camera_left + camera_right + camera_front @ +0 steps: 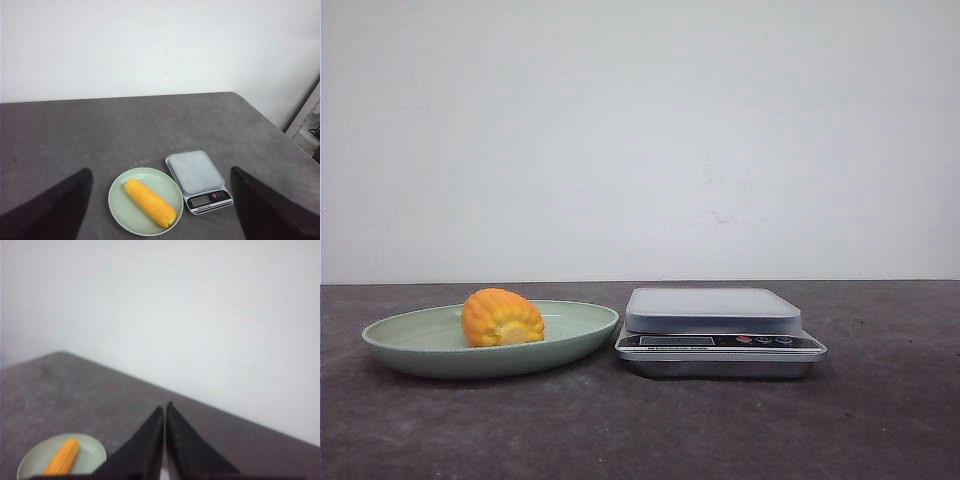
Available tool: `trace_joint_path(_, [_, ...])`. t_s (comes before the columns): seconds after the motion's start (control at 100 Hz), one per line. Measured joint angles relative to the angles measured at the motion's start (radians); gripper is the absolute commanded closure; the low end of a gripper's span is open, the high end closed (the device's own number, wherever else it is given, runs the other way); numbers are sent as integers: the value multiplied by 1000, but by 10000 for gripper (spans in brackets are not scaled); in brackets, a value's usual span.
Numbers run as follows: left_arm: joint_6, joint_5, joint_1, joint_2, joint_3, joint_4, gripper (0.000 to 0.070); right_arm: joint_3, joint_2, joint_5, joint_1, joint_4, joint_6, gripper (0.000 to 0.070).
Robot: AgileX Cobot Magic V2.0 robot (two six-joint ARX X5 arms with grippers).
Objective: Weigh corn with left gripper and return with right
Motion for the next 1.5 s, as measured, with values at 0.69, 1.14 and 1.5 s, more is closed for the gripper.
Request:
trace_joint_path(0.69, [-1, 0, 0, 0, 0, 0, 191, 0, -37, 0, 0, -7, -3, 700])
trace_joint_path(1.14, [-1, 0, 0, 0, 0, 0, 191, 0, -52, -25, -121, -39, -3, 700])
trace_joint_path(1.5, [-1, 0, 0, 0, 0, 0, 191, -203, -70, 139, -440, -51, 11, 700])
